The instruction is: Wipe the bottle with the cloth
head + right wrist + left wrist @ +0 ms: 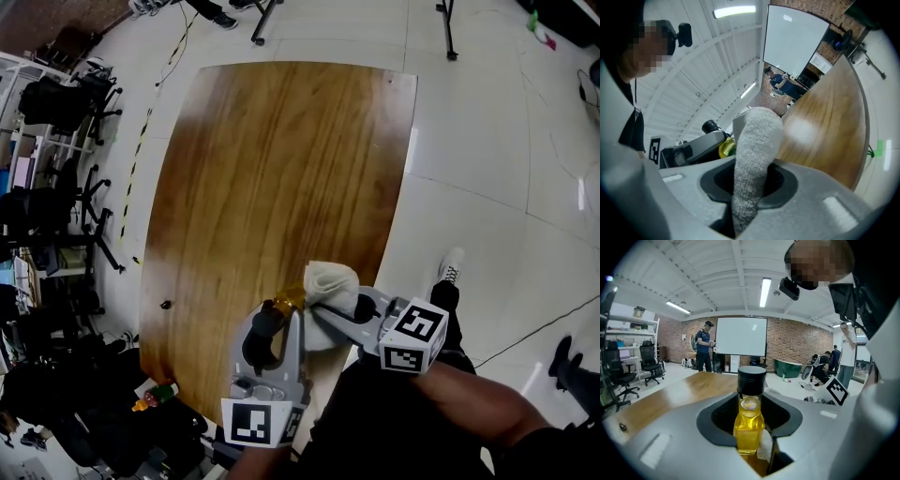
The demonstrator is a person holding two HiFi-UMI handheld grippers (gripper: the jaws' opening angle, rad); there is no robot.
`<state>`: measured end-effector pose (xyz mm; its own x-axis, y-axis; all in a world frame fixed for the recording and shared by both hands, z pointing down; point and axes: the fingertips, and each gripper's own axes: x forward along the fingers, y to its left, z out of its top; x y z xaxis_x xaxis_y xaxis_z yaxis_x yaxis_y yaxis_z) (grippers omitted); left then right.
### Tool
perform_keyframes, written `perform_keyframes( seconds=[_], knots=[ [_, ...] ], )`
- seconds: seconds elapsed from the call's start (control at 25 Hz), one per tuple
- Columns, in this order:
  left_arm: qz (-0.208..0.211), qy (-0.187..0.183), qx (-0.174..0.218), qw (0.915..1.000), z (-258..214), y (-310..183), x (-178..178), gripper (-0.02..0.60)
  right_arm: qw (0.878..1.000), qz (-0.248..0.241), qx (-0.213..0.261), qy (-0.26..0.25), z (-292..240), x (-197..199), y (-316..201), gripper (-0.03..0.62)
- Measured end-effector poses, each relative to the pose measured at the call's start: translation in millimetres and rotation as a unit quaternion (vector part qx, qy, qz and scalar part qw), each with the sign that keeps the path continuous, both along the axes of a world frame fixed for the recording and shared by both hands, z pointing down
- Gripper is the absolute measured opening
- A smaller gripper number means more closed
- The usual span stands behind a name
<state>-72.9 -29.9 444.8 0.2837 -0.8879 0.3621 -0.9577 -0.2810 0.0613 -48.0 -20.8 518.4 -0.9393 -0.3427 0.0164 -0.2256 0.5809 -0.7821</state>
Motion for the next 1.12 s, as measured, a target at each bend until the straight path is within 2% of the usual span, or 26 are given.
perform_keyframes(
  seconds=[0.28,0.48,0.68,0.88,0.96,1.04,1.12],
  knots=[
    [-0.005,-0.003,0.003,1.0000,3.9,-0.2,0.0,0.160,0.997,0.004,-0.031,0.066,23.0,-0.5,-1.3,0.072],
    [-0.007,0.001,0.004,1.0000,4.7,-0.5,0.7,0.160,0.987,0.000,-0.078,0.138,45.8,-0.2,-3.4,0.071],
    [-0.003,0.001,0.002,1.0000,6.7,1.6,3.3,0.163,0.962,-0.032,-0.123,0.242,73.4,-0.8,-2.1,0.071],
    [-0.002,0.003,0.004,1.0000,6.3,0.8,4.4,0.163,0.930,-0.076,-0.084,0.350,82.6,-0.2,-4.9,0.072],
    [-0.004,0.004,0.006,1.0000,6.4,0.3,2.8,0.161,0.919,-0.092,-0.071,0.377,84.2,-1.2,-6.2,0.072],
    [-0.005,0.007,0.008,0.9999,5.6,0.3,3.3,0.161,0.915,-0.103,-0.076,0.382,83.9,0.3,-6.3,0.072],
    [0.001,0.006,0.015,0.9999,3.6,1.6,8.7,0.160,0.921,-0.106,-0.087,0.364,77.3,9.3,-8.0,0.072]
  ],
)
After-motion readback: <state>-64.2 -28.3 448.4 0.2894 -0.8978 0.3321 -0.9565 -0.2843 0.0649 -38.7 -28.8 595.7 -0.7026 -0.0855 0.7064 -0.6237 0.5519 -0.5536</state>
